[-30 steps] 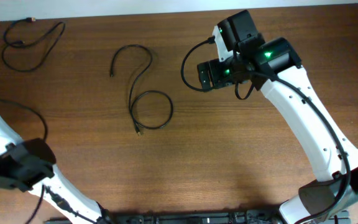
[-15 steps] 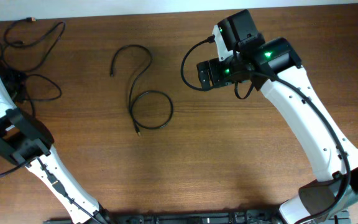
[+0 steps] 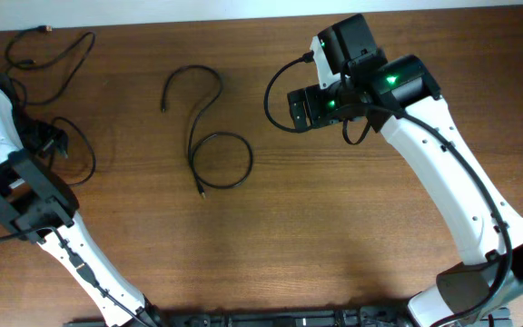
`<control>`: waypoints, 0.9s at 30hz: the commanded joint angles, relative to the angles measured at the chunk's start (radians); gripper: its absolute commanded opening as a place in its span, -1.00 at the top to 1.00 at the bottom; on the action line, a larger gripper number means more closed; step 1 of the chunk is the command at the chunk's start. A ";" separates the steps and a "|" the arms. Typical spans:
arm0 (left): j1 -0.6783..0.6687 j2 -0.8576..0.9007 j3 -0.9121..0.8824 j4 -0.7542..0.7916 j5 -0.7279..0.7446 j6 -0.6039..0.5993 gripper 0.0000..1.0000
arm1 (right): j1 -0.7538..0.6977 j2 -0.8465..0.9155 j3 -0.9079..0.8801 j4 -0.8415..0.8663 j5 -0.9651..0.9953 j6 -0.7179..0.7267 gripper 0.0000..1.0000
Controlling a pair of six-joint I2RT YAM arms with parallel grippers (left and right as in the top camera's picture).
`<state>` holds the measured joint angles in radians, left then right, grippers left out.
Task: Untangle cables
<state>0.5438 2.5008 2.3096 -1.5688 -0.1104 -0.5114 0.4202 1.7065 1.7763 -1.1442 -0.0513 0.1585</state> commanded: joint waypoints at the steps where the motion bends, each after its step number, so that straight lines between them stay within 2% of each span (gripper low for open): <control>1: -0.007 0.010 0.209 -0.046 0.034 0.064 -0.83 | -0.003 -0.009 -0.006 0.000 -0.010 0.008 -0.98; 2: -0.009 0.010 0.269 -0.066 0.045 0.065 -0.98 | -0.003 -0.009 -0.006 0.001 -0.010 0.008 -0.98; 3: -0.009 0.010 0.317 -0.078 0.067 0.065 -0.98 | -0.003 -0.009 -0.006 0.001 -0.010 0.008 -0.97; 6: -0.015 0.013 0.315 -0.068 0.127 0.067 -0.99 | -0.003 -0.009 -0.006 0.017 -0.010 0.009 -0.98; 8: -0.049 0.013 0.277 -0.053 0.122 0.121 -0.95 | -0.003 -0.009 -0.006 0.038 -0.028 0.016 -0.97; 11: -0.068 0.013 0.204 -0.018 0.115 0.124 -0.95 | -0.003 -0.009 -0.006 0.037 -0.028 0.016 -0.98; 13: -0.075 0.013 0.119 -0.006 0.114 0.124 -0.85 | -0.003 -0.009 -0.006 0.038 -0.028 0.016 -0.98; 14: -0.075 0.013 0.082 0.008 0.115 0.124 -0.50 | -0.003 -0.009 -0.006 0.038 -0.028 0.016 -0.97; 15: -0.075 0.013 0.035 0.019 0.115 0.124 0.03 | -0.003 -0.009 -0.006 0.038 -0.028 0.016 -0.98; 16: -0.075 0.013 0.008 0.027 0.115 0.124 0.24 | -0.003 -0.009 -0.006 0.038 -0.028 0.016 -0.98; 17: -0.076 0.013 -0.015 0.027 0.115 0.124 0.84 | -0.003 -0.009 -0.006 0.038 -0.028 0.016 -0.97; 18: -0.079 0.013 -0.023 0.022 0.116 0.124 1.00 | -0.003 -0.009 -0.006 0.039 -0.028 0.016 -0.98; 24: -0.137 0.012 -0.015 0.058 0.122 0.245 1.00 | -0.003 -0.009 -0.006 0.034 -0.028 0.016 -0.97; 27: -0.153 0.012 0.109 0.032 0.122 0.351 1.00 | -0.003 -0.009 -0.006 0.042 -0.028 0.016 -0.98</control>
<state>0.3977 2.5137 2.3157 -1.5177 0.0044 -0.2409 0.4202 1.7065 1.7763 -1.1053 -0.0734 0.1623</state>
